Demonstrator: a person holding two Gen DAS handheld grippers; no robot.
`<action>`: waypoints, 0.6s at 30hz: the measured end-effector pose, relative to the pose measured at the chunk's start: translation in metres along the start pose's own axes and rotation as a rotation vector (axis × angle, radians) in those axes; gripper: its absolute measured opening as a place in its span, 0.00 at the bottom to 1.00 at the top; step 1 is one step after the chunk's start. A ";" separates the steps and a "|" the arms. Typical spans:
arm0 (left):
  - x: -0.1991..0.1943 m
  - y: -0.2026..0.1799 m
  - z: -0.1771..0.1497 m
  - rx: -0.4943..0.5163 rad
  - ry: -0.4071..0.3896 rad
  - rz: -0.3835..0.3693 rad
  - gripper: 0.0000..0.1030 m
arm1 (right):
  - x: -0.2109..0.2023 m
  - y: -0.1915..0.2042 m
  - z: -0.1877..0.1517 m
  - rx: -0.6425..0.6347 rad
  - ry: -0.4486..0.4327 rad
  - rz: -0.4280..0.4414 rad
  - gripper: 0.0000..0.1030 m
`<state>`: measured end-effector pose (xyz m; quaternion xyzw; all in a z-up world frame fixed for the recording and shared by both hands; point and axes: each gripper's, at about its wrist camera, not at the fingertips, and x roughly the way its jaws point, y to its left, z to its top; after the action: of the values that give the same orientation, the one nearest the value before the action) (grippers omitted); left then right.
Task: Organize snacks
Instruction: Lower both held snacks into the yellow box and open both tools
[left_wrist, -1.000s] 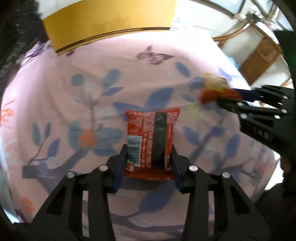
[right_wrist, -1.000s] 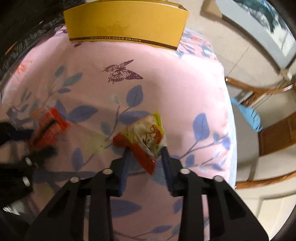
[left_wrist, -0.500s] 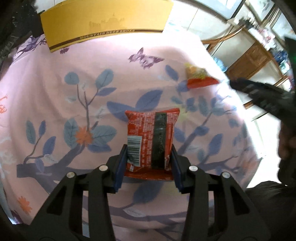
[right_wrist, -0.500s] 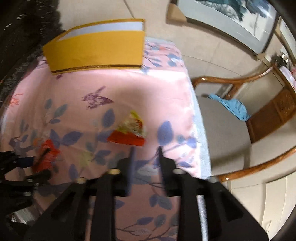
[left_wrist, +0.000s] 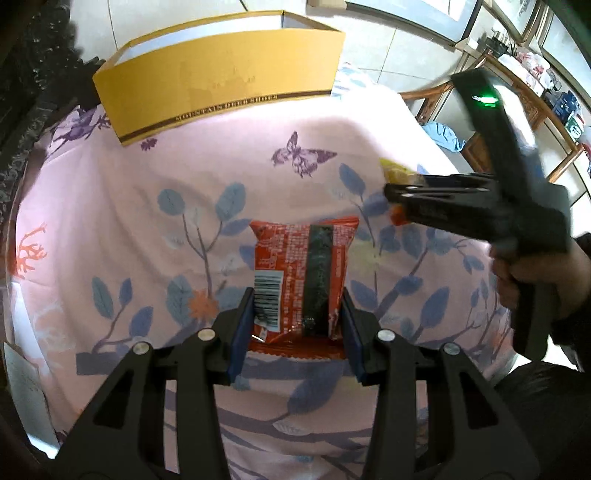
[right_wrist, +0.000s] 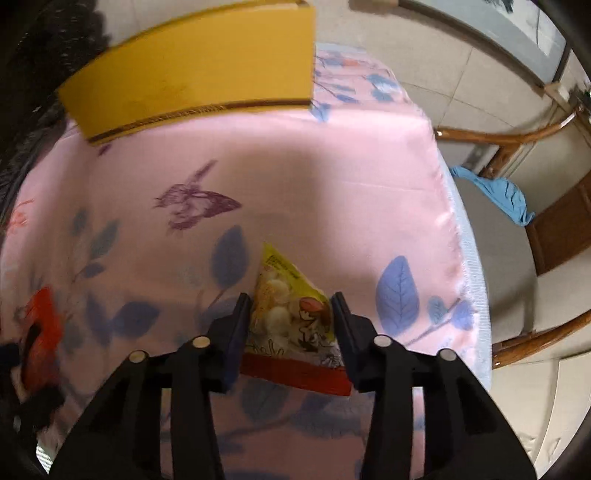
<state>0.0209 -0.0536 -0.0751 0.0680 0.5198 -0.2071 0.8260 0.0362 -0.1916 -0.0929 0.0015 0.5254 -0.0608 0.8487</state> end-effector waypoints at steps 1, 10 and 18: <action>-0.001 -0.001 0.002 0.006 -0.006 0.004 0.43 | -0.010 0.000 0.000 0.001 -0.017 -0.003 0.43; -0.015 -0.018 0.016 0.099 -0.047 -0.001 0.43 | -0.092 -0.027 0.008 0.137 -0.124 0.128 0.43; -0.033 -0.015 0.043 0.129 -0.103 0.041 0.43 | -0.152 -0.033 0.049 0.125 -0.298 0.177 0.43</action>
<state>0.0381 -0.0723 -0.0248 0.1210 0.4608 -0.2264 0.8496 0.0090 -0.2117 0.0668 0.0914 0.3869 -0.0181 0.9174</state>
